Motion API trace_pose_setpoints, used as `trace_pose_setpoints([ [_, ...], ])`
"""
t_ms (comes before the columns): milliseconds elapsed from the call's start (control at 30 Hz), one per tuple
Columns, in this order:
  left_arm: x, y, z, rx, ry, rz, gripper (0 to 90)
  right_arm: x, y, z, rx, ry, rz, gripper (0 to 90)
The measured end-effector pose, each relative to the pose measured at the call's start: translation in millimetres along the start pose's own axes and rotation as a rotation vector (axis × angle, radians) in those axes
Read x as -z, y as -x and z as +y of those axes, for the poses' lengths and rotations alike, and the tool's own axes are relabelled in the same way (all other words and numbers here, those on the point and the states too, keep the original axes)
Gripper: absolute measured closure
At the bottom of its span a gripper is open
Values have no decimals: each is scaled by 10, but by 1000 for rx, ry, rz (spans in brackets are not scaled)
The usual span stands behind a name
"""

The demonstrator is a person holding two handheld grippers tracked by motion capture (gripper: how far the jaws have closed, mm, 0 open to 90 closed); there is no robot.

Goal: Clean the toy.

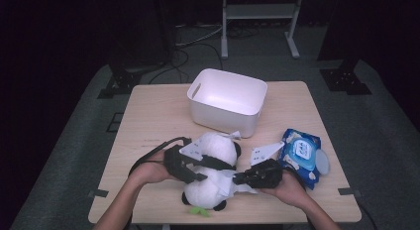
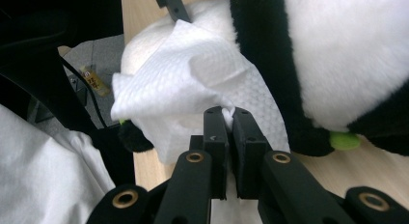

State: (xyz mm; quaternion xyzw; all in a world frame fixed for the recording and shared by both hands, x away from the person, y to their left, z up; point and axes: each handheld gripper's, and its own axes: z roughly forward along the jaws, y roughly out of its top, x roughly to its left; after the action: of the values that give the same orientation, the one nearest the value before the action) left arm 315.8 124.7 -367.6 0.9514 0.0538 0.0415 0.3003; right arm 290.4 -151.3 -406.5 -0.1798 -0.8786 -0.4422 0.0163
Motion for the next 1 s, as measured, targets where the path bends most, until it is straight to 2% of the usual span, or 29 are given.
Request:
trace_pose_setpoints([
  [100, 26, 15, -113, 11, 12, 8, 586, -23, -12, 29, 4, 5, 4, 850],
  [200, 33, 35, -237, 39, 50, 13, 659, -92, -23, 54, 11, -5, 10, 850],
  [367, 37, 26, -405, 81, 110, 16, 690, -227, -41, 129, 16, -11, 18, 851],
  [433, 9, 16, -485, 120, 156, -1, 689, -293, -44, 154, 17, -17, 21, 851],
  [567, 9, -32, -613, 159, 218, -20, 679, -345, -33, 190, 10, -10, 25, 853],
  [633, 54, -22, -632, 152, 220, -7, 664, -367, -52, 222, 20, -5, 18, 854],
  [733, 100, 0, -634, 138, 189, 16, 656, -374, -70, 270, 35, -2, 11, 854],
  [833, 111, 12, -647, 139, 178, 23, 665, -381, -90, 316, 54, -2, 4, 854],
  [900, 114, 17, -663, 141, 177, 26, 683, -346, -86, 332, 58, 7, -17, 854],
  [1000, 119, 31, -700, 137, 184, 32, 720, -291, -44, 330, 39, 22, -38, 854],
])
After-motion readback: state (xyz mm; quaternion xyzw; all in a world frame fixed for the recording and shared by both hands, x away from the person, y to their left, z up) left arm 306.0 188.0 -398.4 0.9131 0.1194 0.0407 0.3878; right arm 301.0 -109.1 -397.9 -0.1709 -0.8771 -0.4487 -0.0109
